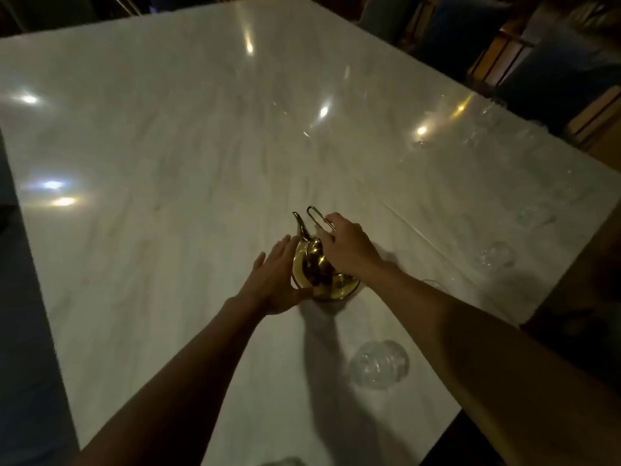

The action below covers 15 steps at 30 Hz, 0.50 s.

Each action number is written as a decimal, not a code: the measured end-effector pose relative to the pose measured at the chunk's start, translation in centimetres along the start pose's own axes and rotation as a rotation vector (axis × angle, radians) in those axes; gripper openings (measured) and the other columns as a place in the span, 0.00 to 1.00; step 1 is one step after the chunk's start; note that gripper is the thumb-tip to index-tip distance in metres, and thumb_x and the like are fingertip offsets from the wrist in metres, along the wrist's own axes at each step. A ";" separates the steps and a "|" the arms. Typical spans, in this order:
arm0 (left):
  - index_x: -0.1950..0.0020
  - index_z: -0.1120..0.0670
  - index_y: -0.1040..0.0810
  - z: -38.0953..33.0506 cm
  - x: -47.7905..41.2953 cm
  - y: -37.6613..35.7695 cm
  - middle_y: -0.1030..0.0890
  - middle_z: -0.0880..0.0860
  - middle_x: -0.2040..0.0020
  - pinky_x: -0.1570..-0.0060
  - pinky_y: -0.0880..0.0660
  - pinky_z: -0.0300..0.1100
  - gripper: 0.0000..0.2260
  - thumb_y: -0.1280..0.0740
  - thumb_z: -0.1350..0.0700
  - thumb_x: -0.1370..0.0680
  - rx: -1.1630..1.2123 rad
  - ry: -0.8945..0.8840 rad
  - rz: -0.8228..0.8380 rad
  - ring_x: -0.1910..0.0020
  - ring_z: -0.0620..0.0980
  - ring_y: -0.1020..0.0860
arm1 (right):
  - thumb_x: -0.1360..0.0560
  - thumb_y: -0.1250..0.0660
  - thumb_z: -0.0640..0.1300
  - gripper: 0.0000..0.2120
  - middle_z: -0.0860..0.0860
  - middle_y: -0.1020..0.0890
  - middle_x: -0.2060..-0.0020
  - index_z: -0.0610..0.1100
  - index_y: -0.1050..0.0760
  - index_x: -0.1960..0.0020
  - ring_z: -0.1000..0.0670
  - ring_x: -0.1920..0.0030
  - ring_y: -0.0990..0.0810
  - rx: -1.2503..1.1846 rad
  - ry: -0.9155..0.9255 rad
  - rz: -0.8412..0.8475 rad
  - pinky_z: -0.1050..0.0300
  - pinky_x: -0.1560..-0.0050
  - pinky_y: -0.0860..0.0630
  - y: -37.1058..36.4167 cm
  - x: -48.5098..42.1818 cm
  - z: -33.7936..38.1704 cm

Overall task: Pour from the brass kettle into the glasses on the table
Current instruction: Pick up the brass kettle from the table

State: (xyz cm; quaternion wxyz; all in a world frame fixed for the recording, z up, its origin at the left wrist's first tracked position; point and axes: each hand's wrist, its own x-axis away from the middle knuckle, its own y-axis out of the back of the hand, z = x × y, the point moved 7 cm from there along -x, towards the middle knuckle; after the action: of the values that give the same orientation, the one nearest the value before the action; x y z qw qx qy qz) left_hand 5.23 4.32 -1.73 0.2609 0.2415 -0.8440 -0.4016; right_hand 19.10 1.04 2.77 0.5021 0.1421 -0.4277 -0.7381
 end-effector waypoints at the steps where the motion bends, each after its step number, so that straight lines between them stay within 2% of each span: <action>1: 0.15 0.52 0.55 -0.1 -0.3 -0.3 0.51 0.54 0.14 0.19 0.53 0.56 0.50 0.27 0.40 0.24 0.007 -0.007 0.006 0.15 0.53 0.54 | 0.19 0.40 0.51 0.19 0.43 0.20 0.40 0.45 0.30 0.31 0.41 0.40 0.21 -0.055 -0.005 -0.017 0.45 0.41 0.23 -0.1 -0.4 -0.1; 4: 0.15 0.51 0.53 0.4 -0.9 -1.6 0.48 0.53 0.15 0.20 0.51 0.58 0.48 0.27 0.39 0.24 0.026 -0.011 0.032 0.15 0.53 0.52 | 0.20 0.37 0.47 0.11 0.47 0.18 0.46 0.45 0.25 0.40 0.44 0.45 0.19 -0.151 -0.028 -0.028 0.44 0.44 0.21 -0.2 -0.8 -0.1; 8: 0.15 0.49 0.54 1.3 -0.7 -2.6 0.48 0.53 0.14 0.19 0.51 0.59 0.48 0.27 0.39 0.24 0.019 -0.004 0.038 0.15 0.54 0.52 | 0.21 0.35 0.47 0.06 0.50 0.19 0.52 0.46 0.24 0.46 0.46 0.49 0.19 -0.186 -0.012 -0.072 0.47 0.47 0.20 0.1 -0.4 0.2; 11: 0.15 0.49 0.52 1.7 0.3 -2.3 0.46 0.53 0.15 0.20 0.49 0.60 0.48 0.26 0.39 0.25 0.016 -0.006 0.029 0.15 0.54 0.51 | 0.21 0.34 0.46 0.06 0.51 0.19 0.54 0.45 0.23 0.47 0.48 0.51 0.19 -0.168 0.043 -0.051 0.48 0.47 0.19 0.0 0.7 1.2; 15: 0.15 0.48 0.50 2.2 2.4 -0.6 0.43 0.53 0.15 0.21 0.43 0.63 0.50 0.25 0.37 0.27 0.013 -0.026 -0.021 0.16 0.56 0.45 | 0.21 0.34 0.43 0.08 0.51 0.20 0.55 0.42 0.22 0.44 0.50 0.52 0.20 -0.179 0.111 -0.082 0.55 0.50 0.21 1.3 3.1 4.1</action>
State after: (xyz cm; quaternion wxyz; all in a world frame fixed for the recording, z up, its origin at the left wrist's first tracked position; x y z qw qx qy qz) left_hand 2.17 3.65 -2.81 0.2442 0.2469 -0.8472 -0.4021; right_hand 15.91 0.13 6.91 0.5050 0.1550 -0.3254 -0.7843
